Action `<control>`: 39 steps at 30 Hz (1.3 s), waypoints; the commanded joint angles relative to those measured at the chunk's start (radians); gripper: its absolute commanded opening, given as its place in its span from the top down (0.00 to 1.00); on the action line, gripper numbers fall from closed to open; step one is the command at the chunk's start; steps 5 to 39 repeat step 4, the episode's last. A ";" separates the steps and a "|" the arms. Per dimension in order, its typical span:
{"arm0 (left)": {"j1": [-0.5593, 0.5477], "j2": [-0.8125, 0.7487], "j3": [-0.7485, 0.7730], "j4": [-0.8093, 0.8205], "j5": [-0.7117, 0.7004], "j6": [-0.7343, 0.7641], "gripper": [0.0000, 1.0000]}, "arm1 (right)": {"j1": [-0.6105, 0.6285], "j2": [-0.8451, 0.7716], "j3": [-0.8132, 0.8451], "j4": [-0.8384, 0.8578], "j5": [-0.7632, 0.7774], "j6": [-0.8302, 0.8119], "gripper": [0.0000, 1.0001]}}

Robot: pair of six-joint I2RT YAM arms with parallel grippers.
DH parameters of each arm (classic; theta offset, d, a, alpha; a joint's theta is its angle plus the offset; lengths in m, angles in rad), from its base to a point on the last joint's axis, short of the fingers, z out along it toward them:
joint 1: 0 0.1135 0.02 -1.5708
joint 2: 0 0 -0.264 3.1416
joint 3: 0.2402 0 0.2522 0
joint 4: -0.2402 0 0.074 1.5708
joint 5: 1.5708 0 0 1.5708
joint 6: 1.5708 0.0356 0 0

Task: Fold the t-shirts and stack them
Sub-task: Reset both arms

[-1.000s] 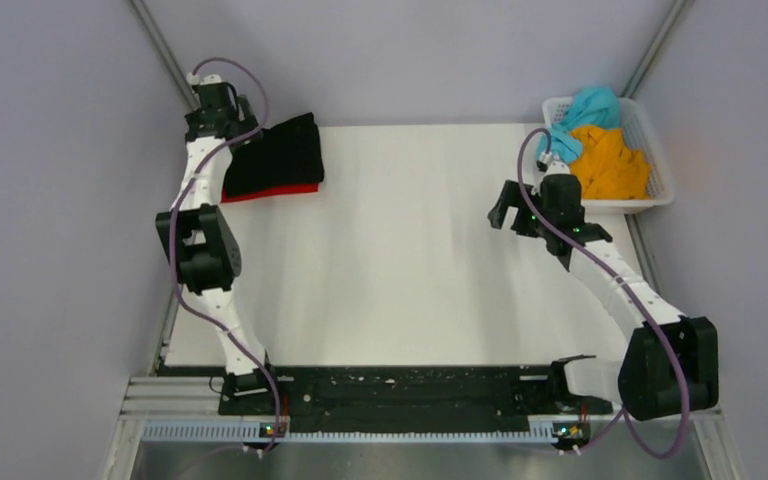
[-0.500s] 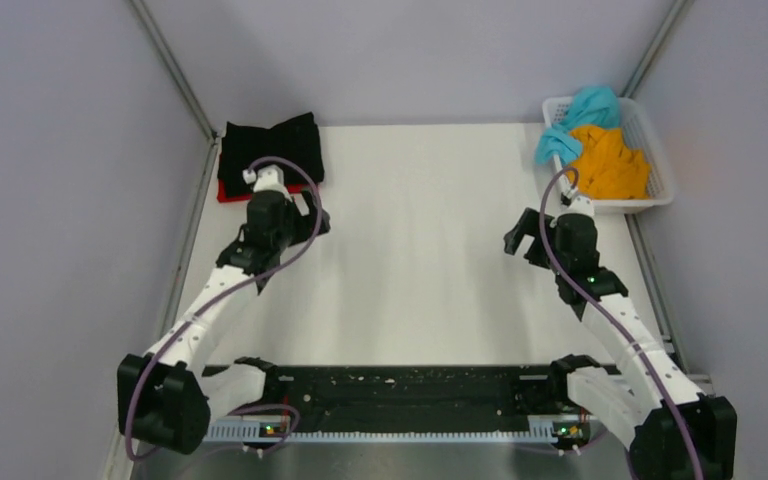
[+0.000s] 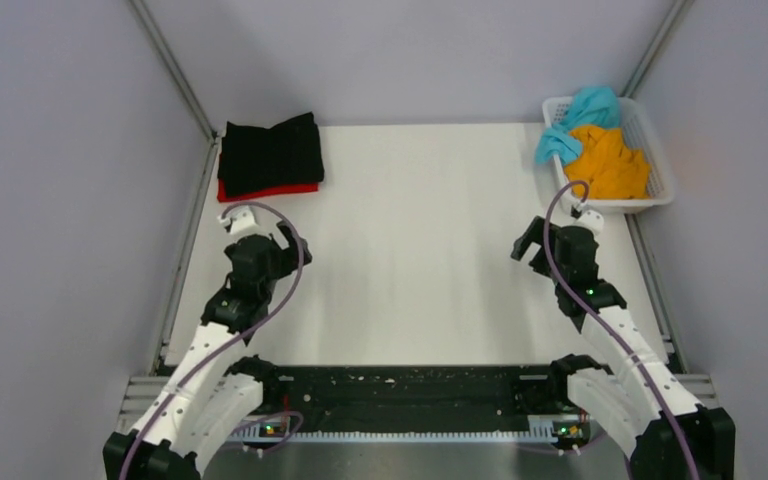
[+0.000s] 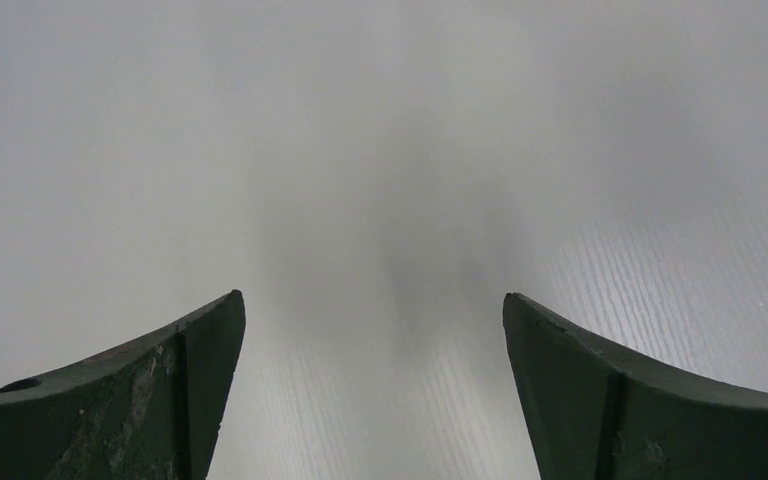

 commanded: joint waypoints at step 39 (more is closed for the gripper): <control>-0.004 0.009 0.016 0.017 -0.073 0.029 0.01 | -0.010 -0.008 0.010 0.058 0.046 -0.021 0.01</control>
